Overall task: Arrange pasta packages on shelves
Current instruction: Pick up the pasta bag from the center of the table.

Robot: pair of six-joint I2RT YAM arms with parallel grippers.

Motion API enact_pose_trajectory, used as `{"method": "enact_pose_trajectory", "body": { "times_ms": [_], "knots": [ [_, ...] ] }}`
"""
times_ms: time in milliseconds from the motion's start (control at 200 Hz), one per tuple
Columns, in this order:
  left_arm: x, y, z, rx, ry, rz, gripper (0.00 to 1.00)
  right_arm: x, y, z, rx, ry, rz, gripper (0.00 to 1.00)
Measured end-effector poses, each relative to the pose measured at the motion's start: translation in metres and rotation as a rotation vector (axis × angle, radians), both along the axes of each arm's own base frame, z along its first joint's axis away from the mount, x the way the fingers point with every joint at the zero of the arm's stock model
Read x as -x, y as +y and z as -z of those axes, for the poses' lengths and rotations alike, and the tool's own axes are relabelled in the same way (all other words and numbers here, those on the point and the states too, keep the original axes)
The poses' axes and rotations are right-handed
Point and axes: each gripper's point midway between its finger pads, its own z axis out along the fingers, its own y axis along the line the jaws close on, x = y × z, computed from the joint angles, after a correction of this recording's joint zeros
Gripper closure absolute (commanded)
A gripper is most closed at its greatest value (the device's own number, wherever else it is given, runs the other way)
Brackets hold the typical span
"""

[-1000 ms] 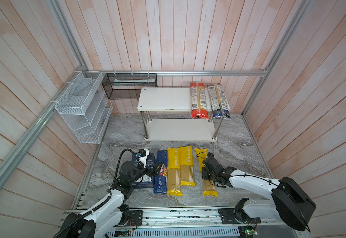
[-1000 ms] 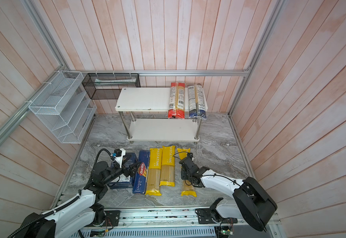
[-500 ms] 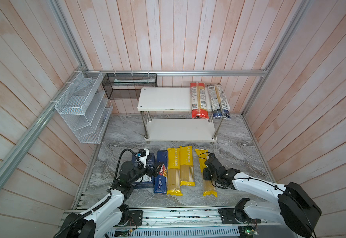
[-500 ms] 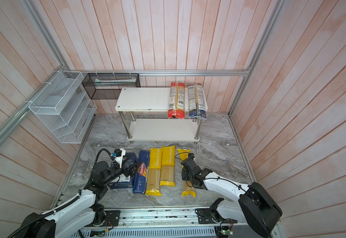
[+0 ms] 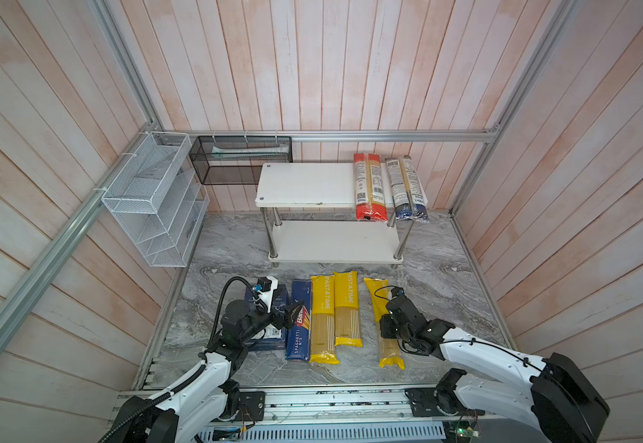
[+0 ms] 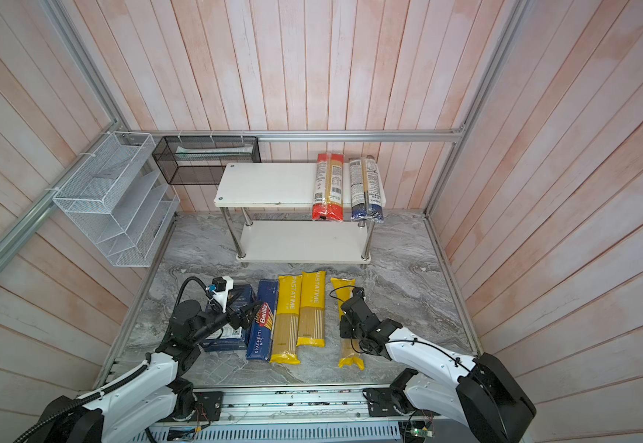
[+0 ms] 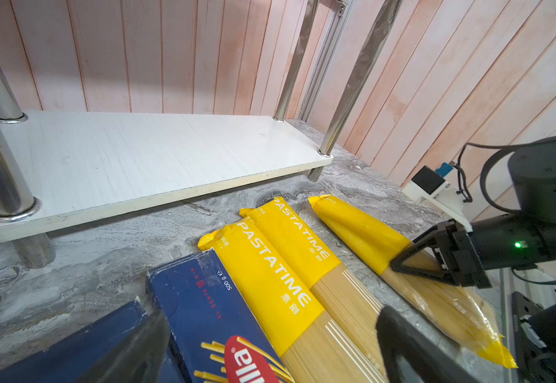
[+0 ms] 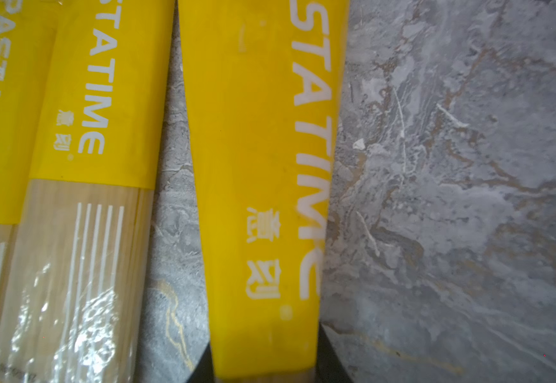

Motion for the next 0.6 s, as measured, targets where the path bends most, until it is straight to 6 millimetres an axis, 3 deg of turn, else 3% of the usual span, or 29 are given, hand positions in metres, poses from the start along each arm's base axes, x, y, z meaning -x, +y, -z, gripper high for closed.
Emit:
{"method": "enact_pose_trajectory", "body": {
  "times_ms": [600],
  "knots": [
    [0.0, 0.0, 0.0, 0.0, 0.0, 0.0, 0.0, 0.002, 0.0, -0.017, -0.077, -0.057, 0.0, 0.83]
  ]
}}
